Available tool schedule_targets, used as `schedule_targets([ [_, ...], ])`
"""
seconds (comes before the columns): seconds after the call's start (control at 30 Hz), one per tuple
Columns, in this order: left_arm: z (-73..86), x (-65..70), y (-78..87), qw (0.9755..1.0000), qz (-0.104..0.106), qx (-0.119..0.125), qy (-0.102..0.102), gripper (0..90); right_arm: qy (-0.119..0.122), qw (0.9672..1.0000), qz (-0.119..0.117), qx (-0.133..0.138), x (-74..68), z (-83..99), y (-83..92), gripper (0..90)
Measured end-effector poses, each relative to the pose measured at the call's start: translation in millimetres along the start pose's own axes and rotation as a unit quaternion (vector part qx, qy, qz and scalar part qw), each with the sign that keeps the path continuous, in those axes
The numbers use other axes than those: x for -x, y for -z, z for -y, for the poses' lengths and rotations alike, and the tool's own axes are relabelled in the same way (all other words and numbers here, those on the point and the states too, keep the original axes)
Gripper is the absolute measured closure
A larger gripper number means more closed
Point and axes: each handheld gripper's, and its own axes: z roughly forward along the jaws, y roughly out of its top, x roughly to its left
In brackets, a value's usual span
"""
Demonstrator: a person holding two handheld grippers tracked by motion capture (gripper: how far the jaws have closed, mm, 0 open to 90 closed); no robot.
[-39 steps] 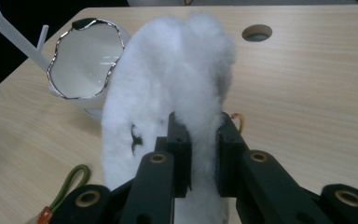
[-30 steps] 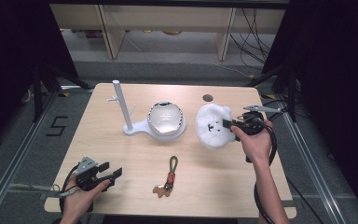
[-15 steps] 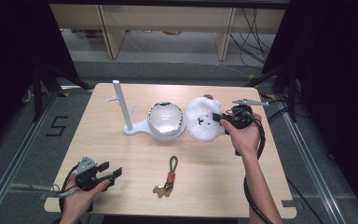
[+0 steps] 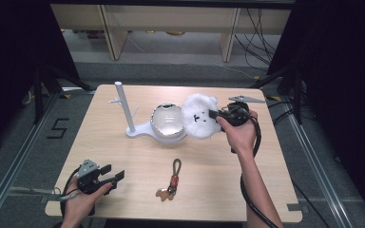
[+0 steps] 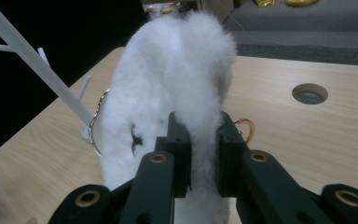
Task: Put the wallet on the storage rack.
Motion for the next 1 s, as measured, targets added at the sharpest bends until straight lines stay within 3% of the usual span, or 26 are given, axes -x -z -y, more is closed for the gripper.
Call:
schedule_targets([
  [0.03, -0.3, 0.3, 0.0, 1.0, 0.0, 0.0, -0.001, 35.2, 0.001, 1.0, -0.009, 0.002, -0.8, -1.4, -1.5, 80.3],
  [0.5, 0.0, -0.1, 0.4, 1.0, -0.006, -0.002, 0.002, 35.1, 0.003, 0.9999, -0.006, 0.008, -8.1, -6.6, -14.6, 80.3],
  [0.53, 0.0, -0.2, 0.8, 1.0, -0.007, -0.003, 0.001, 35.1, -0.016, 0.9998, -0.013, 0.004, -13.0, -8.1, -15.2, 80.3],
  [0.57, 0.0, -0.2, 0.8, 1.0, -0.007, -0.003, 0.001, 35.1, -0.016, 0.9998, -0.013, 0.004, -13.0, -8.1, -15.2, 80.3],
  [0.63, 0.1, -0.2, 0.8, 1.0, -0.007, -0.003, 0.001, 35.1, -0.001, 0.9998, -0.013, 0.013, -13.0, -11.7, -19.7, 80.3],
  [0.73, 0.6, -0.3, 0.6, 1.0, -0.006, -0.004, 0.001, 35.1, -0.007, 0.9998, -0.011, 0.013, -16.5, -13.7, -21.8, 80.3],
  [0.77, 0.7, -0.3, 0.4, 1.0, -0.005, -0.003, 0.001, 35.1, 0.006, 0.9997, -0.012, 0.018, -15.1, -14.8, -23.7, 80.3],
  [1.0, 1.1, -0.9, -0.3, 1.0, -0.002, 0.002, 0.002, 35.1, 0.007, 0.9997, -0.015, 0.019, -21.6, -18.5, -33.1, 80.2],
])
